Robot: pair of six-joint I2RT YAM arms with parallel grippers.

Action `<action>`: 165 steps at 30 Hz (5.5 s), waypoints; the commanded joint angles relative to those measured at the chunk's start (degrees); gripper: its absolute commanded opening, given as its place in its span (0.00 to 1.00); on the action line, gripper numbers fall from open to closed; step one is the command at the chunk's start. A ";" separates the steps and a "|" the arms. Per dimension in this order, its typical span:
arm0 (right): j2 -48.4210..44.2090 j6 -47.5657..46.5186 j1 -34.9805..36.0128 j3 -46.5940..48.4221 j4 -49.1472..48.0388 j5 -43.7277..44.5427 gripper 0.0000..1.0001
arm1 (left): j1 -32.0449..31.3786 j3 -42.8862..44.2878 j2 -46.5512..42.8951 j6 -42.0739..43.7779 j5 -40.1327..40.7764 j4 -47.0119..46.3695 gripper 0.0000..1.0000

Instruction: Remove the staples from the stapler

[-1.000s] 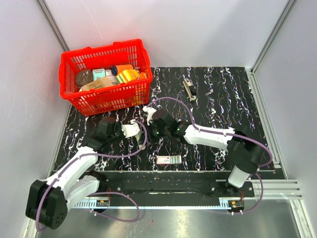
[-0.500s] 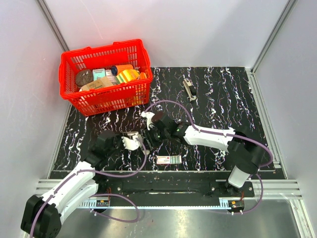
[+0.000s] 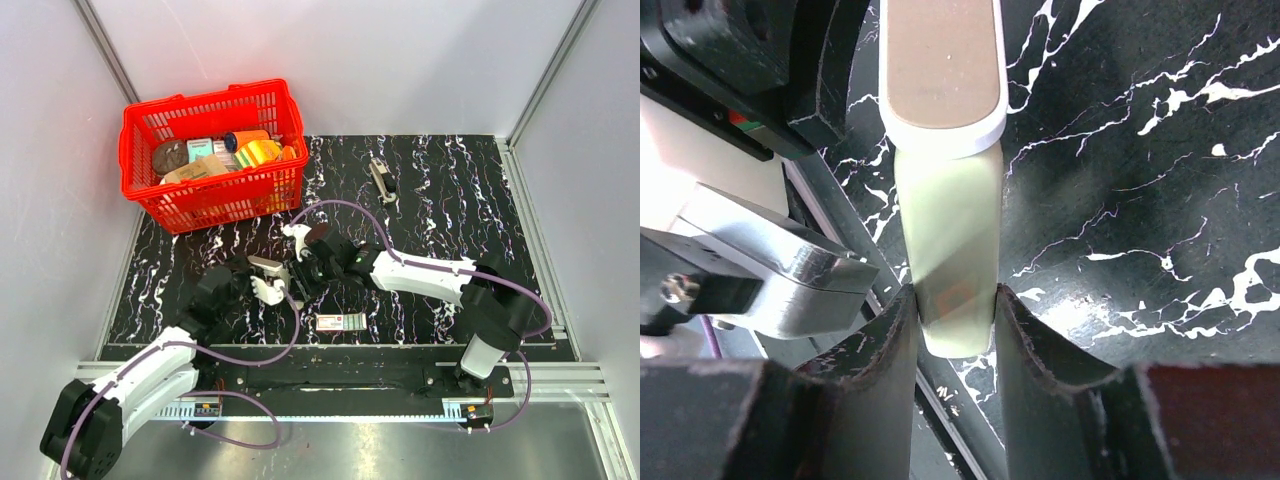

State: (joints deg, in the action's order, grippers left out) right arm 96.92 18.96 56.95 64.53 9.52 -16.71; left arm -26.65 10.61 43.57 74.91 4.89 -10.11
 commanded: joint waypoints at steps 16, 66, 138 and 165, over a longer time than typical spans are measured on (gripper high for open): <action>-1.91 -6.65 -0.43 4.37 7.70 2.56 0.00 | 0.81 0.11 8.80 12.09 6.80 -9.23 0.00; -8.06 0.28 -0.43 2.71 1.75 6.51 0.00 | 6.18 25.34 13.11 -30.17 -15.26 39.91 0.45; 29.98 3.53 9.23 37.14 10.52 34.55 0.00 | 28.31 44.67 9.60 -58.21 -23.34 51.23 0.46; 7.94 7.50 -6.73 35.15 19.84 39.38 0.90 | 28.59 52.05 9.07 -58.30 -24.93 55.46 0.69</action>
State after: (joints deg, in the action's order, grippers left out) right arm 115.24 27.86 60.55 102.63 30.06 21.23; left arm 2.11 58.92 52.16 16.27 -18.15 45.93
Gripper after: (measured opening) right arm 0.916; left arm 0.687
